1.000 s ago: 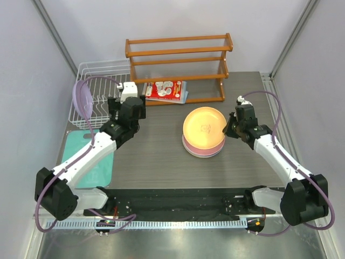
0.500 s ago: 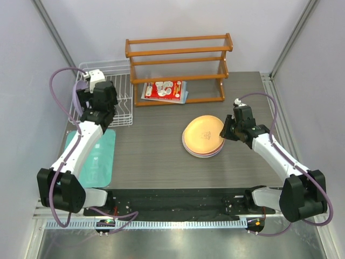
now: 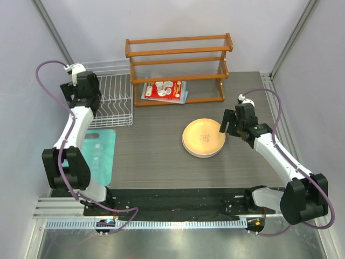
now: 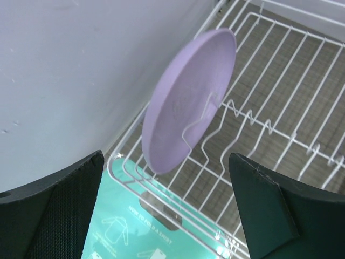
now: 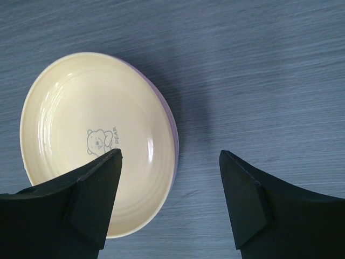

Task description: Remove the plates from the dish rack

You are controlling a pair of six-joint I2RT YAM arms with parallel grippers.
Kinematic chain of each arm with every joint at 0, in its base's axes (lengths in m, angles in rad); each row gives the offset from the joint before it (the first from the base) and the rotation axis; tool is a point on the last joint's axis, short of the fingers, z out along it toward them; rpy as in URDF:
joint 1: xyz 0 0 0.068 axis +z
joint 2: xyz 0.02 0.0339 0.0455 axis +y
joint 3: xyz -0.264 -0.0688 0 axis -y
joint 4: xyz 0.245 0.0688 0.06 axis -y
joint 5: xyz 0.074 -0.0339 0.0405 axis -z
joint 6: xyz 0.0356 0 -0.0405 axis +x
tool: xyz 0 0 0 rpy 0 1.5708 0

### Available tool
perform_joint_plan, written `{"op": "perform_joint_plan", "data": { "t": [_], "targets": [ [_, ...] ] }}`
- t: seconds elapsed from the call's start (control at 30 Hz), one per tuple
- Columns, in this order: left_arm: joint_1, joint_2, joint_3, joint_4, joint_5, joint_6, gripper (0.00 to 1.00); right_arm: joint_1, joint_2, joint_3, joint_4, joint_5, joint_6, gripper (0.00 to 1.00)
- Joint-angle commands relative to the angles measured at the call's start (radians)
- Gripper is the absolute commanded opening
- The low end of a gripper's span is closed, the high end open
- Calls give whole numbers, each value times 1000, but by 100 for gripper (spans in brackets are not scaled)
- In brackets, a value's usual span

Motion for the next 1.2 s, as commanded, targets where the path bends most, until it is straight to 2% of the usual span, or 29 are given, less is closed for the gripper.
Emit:
{"op": "perform_joint_plan", "data": {
  "t": [0.0, 0.13, 0.2, 0.23, 0.3, 0.33, 0.37, 0.4, 0.5, 0.67, 0.83, 1.17],
  "targets": [
    [31, 53, 94, 66, -14, 49, 95, -1, 12, 65, 18, 50, -26, 79],
    [70, 126, 128, 82, -5, 50, 83, 0, 68, 68, 44, 15, -22, 79],
    [81, 153, 141, 86, -3, 50, 81, 0, 95, 68, 55, 10, -20, 79],
    [92, 163, 155, 89, 23, 53, 75, 0, 103, 68, 63, 3, -20, 79],
    [98, 200, 161, 105, 27, 61, 71, -1, 115, 71, 69, -2, -20, 79],
    [104, 216, 168, 108, 26, 69, 58, 0, 125, 70, 74, -3, -20, 79],
    [107, 231, 171, 114, 23, 61, 51, -1, 129, 71, 75, -9, -22, 79],
    [110, 237, 169, 122, 29, 53, 40, 0, 132, 68, 84, -11, -19, 79],
    [117, 260, 172, 138, 52, 56, 19, 0, 154, 70, 92, -26, -18, 79],
    [121, 269, 163, 134, 20, 70, 16, -1, 166, 68, 97, -31, -18, 79],
    [121, 268, 161, 135, 35, 64, 1, -1, 165, 67, 97, -36, -23, 78],
    [118, 184, 181, 125, 49, 119, 0, 0, 157, 45, 106, -39, -19, 79]
  ]
}}
